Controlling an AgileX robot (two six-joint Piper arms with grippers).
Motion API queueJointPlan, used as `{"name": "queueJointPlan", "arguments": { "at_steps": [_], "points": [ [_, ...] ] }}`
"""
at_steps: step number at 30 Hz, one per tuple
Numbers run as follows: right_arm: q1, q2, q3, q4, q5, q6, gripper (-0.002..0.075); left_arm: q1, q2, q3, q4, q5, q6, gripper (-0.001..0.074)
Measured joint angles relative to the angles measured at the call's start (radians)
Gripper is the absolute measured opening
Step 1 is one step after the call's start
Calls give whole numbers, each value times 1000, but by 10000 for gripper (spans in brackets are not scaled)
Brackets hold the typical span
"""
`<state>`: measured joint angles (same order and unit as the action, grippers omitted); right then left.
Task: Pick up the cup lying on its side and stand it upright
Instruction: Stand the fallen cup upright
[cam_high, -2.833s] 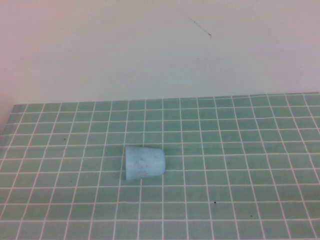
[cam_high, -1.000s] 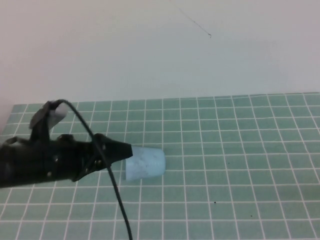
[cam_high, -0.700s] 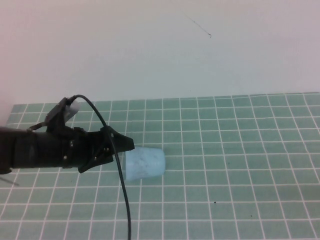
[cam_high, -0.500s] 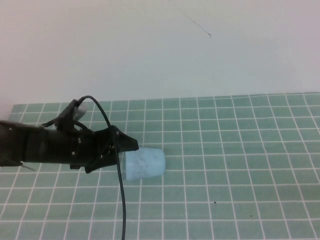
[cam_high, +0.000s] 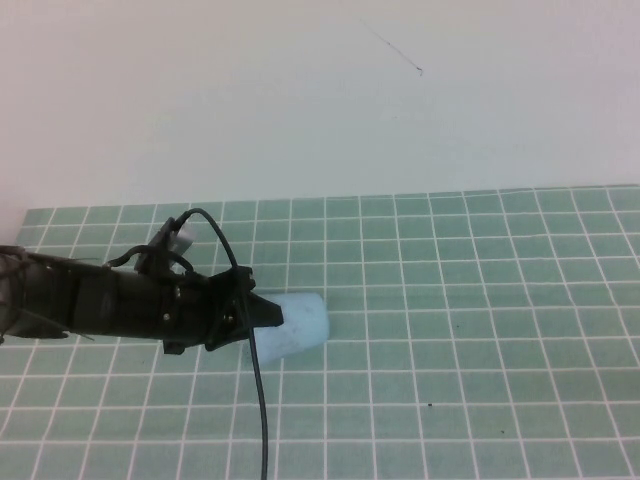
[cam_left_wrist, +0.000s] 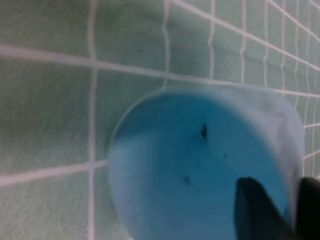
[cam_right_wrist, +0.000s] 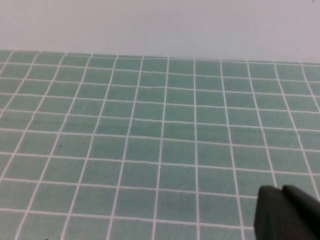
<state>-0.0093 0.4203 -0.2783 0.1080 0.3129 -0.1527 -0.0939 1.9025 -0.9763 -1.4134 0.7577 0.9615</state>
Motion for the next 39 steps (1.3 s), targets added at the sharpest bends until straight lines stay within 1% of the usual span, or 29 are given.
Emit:
{"name": "queueJointPlan", "arguments": {
  "at_steps": [4,8,12,14,17,19,21,24,26,30,33,35,36,38,39],
  "points": [
    [0,0,0,22,-4,0,-2,0,-28,-2,58,16,40,1],
    [0,0,0,55,-4,0,-2,-27,-115,-2,204,41,76,1],
    [0,0,0,94,-2,0,-2,-114,-262,-2,384,12,79,1],
    [0,0,-8,124,13,-5,-2,-186,-341,-2,453,-30,86,1],
    [0,0,-48,189,63,-84,-2,-324,-479,-2,648,-84,147,1],
    [0,0,-70,259,135,-185,-2,-445,-563,-2,843,-95,207,1],
    [0,0,-105,316,229,-272,-2,-557,-622,-2,1035,-109,217,1],
    [0,19,-179,369,372,-326,-2,-718,-678,-2,1254,-125,111,1],
    [0,55,-248,404,458,-328,-2,-804,-696,1,1413,-125,20,1],
    [0,164,-444,524,694,-342,-2,-993,-701,1,1851,-96,-179,1],
    [0,250,-593,594,835,-379,2,-1110,-691,1,2127,-78,-251,1],
    [0,302,-663,634,856,-406,31,-1159,-683,1,2224,-74,-268,1],
    [0,332,-695,654,858,-416,62,-1180,-679,1,2263,-67,-277,1],
    [0,393,-744,700,874,-454,143,-1207,-672,1,2314,-60,-294,1],
    [0,425,-766,741,894,-487,200,-1215,-668,1,2324,-60,-294,1]
  ]
}}
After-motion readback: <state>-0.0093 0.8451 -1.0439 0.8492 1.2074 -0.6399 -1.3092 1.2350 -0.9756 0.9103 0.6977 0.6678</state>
